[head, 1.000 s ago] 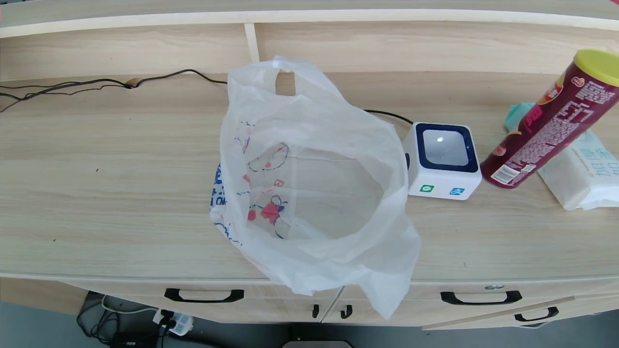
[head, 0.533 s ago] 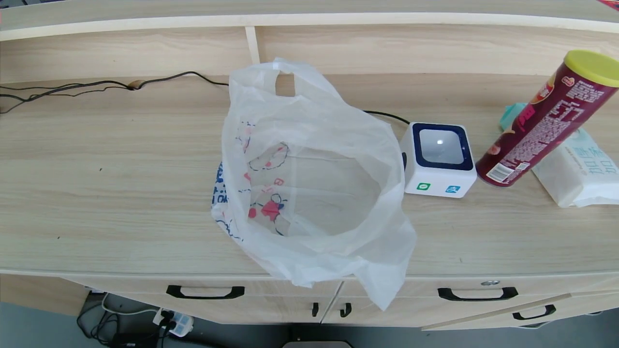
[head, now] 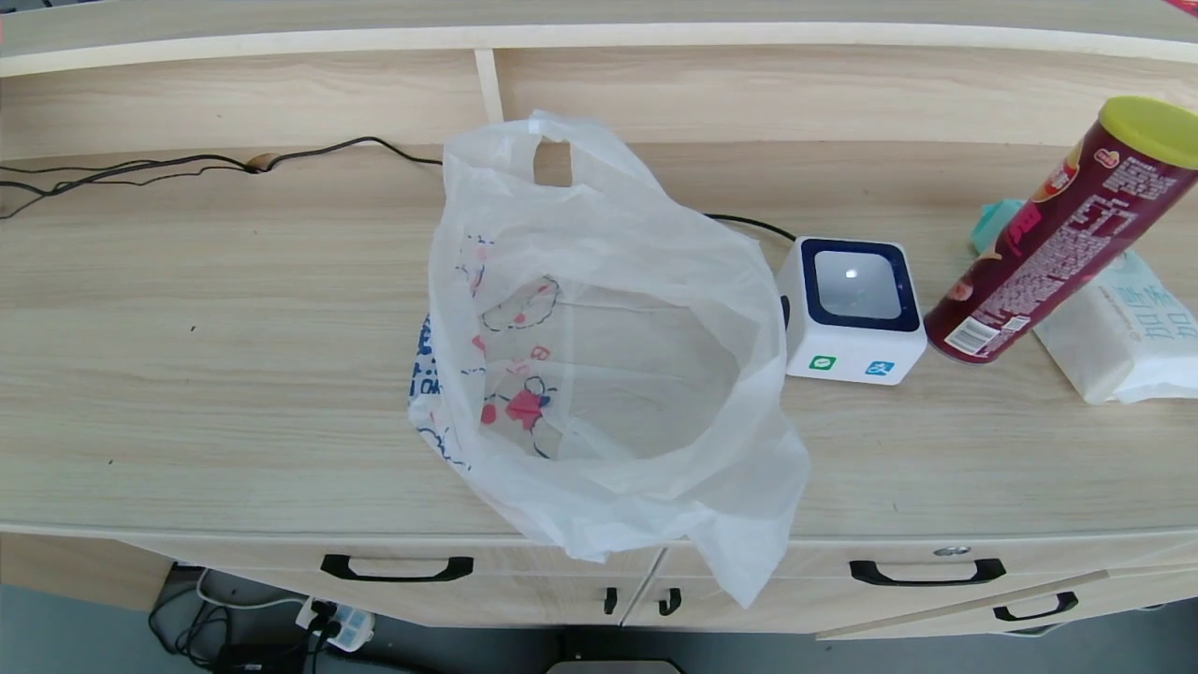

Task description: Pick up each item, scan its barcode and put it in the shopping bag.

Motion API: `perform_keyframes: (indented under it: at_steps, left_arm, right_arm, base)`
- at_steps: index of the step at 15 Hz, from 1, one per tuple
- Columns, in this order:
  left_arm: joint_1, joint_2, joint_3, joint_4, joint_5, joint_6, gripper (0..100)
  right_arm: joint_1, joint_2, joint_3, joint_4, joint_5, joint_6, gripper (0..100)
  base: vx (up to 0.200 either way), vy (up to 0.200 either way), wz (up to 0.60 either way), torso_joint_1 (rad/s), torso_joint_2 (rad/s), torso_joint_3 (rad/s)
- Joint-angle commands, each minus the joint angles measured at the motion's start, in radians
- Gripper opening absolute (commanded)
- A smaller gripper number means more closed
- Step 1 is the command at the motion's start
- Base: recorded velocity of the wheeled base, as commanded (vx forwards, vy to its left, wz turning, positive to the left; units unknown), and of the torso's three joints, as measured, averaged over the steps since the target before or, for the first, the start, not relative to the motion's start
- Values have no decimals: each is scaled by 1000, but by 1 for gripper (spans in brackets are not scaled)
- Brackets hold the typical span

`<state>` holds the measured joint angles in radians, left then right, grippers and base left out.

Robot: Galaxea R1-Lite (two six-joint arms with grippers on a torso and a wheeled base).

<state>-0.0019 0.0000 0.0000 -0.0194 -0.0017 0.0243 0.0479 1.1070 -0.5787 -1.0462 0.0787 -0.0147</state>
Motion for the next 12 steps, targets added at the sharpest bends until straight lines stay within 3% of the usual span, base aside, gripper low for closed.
perform_keyframes:
  at_steps: [1, 4, 12]
  left_arm:
    - [0, 2, 0, -1, 0, -1, 100]
    - [0, 2, 0, -1, 0, -1, 100]
    - [0, 0, 0, -1, 0, 0, 100]
  right_arm:
    - [24, 261, 25, -117, 4, 15, 100]
    - [24, 264, 80, -120, 3, 15, 100]
    - [9, 338, 73, -120, 1, 21, 100]
  base:
    - [0, 0, 0, 0, 0, 0]
    - [0, 0, 0, 0, 0, 0]
    - [0, 0, 0, 0, 0, 0]
